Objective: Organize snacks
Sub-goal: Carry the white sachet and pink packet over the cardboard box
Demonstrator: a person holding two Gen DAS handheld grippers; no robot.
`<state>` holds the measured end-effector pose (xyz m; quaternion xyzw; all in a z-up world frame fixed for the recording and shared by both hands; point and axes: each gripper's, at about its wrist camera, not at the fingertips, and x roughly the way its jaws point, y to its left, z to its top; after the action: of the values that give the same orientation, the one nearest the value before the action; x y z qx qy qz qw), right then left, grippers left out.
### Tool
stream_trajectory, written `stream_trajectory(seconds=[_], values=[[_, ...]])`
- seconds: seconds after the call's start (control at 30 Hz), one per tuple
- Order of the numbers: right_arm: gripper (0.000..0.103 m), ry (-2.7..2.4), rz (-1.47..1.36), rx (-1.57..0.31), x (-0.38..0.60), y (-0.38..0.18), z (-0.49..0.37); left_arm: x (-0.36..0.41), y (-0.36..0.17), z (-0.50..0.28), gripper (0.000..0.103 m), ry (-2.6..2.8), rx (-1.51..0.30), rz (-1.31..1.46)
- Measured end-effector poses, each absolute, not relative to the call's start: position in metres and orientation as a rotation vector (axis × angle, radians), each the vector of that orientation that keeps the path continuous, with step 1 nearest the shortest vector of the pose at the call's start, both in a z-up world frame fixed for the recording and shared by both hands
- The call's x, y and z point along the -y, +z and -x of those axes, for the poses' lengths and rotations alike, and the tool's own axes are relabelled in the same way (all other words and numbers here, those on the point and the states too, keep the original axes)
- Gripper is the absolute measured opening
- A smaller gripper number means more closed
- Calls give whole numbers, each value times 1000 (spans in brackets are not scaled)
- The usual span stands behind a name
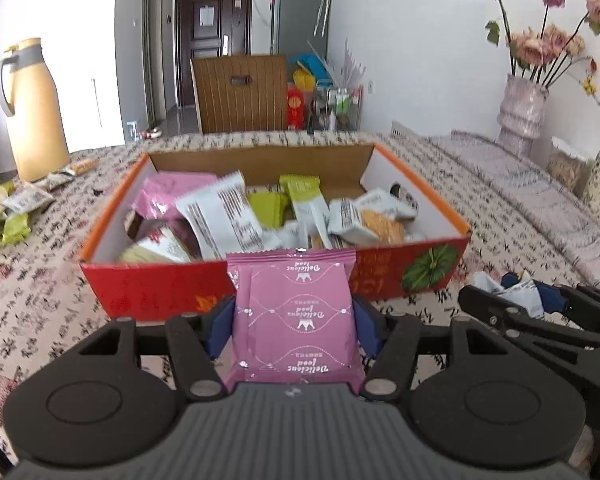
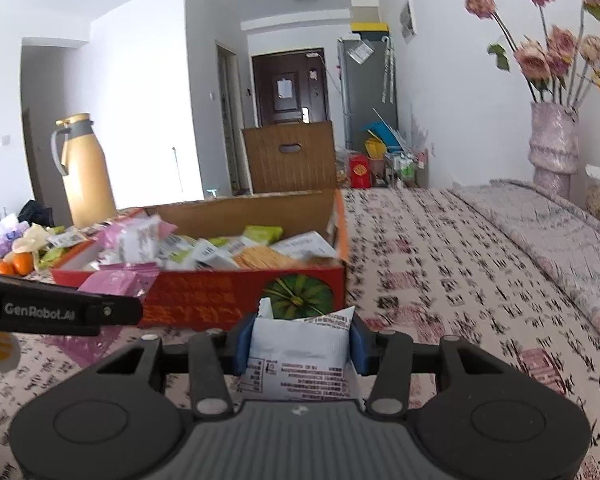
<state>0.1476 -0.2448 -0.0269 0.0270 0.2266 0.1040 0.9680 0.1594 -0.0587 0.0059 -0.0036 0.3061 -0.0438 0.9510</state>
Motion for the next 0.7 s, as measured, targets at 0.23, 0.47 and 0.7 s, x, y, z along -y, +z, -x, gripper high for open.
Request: stream_trajectory(seconds=[0.23, 0.47, 0.7], values=[[46, 249, -35, -412, 223, -6, -154, 41, 28, -161, 62, -59, -549, 18], [46, 279, -25, -377, 201, 13, -171, 23, 48, -176, 63, -16, -487, 28], [46, 282, -6, -363, 182, 25, -196, 4, 59, -194, 62, 11, -449, 39]])
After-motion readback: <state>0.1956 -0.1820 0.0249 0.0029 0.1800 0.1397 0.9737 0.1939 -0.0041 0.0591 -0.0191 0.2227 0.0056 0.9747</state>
